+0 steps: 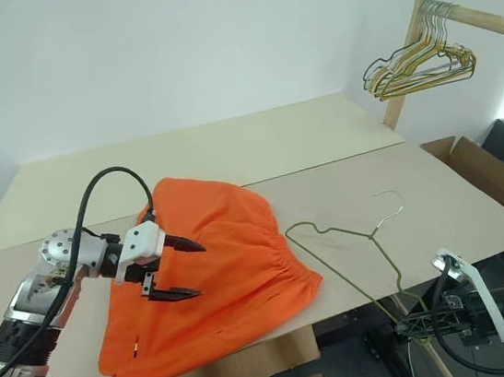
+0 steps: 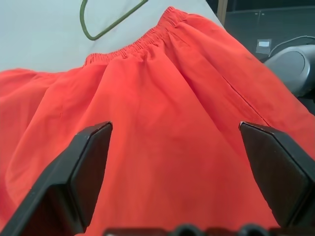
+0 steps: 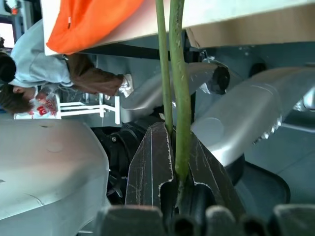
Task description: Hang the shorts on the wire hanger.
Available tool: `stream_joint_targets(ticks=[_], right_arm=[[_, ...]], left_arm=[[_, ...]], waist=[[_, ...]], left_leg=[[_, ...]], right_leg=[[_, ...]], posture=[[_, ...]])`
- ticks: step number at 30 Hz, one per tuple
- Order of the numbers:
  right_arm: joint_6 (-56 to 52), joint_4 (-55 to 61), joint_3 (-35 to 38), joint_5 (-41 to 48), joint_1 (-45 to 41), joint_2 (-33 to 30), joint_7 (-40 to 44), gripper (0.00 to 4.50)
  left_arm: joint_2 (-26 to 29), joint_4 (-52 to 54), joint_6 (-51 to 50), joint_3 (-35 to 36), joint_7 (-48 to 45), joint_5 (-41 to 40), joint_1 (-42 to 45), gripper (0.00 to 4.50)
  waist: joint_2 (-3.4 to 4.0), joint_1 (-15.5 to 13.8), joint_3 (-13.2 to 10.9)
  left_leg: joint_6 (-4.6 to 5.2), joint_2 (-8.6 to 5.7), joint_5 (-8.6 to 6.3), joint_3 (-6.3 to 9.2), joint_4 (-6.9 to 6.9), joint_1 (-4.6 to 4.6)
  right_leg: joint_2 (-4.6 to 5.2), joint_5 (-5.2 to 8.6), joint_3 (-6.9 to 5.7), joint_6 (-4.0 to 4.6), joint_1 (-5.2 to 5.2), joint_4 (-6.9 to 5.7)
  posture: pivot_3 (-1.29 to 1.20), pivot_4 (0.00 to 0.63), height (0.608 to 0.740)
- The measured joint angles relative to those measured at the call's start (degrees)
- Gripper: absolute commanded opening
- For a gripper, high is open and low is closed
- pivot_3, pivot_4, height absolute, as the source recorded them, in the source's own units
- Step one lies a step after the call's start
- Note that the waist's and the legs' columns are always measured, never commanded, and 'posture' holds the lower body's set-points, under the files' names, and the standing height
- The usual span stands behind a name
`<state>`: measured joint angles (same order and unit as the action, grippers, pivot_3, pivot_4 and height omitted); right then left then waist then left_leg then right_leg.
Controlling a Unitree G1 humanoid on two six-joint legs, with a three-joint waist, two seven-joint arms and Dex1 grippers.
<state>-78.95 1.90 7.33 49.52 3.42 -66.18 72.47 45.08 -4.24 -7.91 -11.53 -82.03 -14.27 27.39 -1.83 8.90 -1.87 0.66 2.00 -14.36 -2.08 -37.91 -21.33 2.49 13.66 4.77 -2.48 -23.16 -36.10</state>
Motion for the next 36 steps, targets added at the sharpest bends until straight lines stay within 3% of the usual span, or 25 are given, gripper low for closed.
stream_joint_targets(ticks=[11,28,36], right_arm=[[2.23,-3.83,-9.05,-3.42,-6.8,0.08,1.28,0.0],[11.94,-8.39,-22.8,-7.13,-15.85,-2.57,16.24,0.0],[11.51,-19.38,-32.96,-12.36,-26.07,2.77,16.4,0.0]], left_arm=[[0.51,3.33,-0.75,0.14,0.64,0.64,-2.37,4.48],[2.88,5.99,-1.07,1.48,2.82,0.71,-6.45,4.48],[4.41,6.94,-0.96,1.64,3.3,0.98,-7.63,4.48]], waist=[[0.02,-0.12,-0.01],[0.09,-1.98,-0.05],[0.24,-2.63,-0.1]], left_leg=[[0.0,-0.01,0.0,0.0,0.0,0.01],[0.0,0.0,0.0,-0.04,0.0,0.06],[0.01,-0.01,0.0,-0.09,-0.01,0.04]], right_leg=[[0.01,0.0,0.03,-0.02,-0.02,-0.01],[0.0,0.0,0.03,-0.02,-0.02,-0.05],[0.0,-0.04,0.06,0.04,-0.06,-0.07]], posture=[[-0.11,0.0,0.74],[-0.07,0.0,0.74],[-0.04,0.0,0.74]])
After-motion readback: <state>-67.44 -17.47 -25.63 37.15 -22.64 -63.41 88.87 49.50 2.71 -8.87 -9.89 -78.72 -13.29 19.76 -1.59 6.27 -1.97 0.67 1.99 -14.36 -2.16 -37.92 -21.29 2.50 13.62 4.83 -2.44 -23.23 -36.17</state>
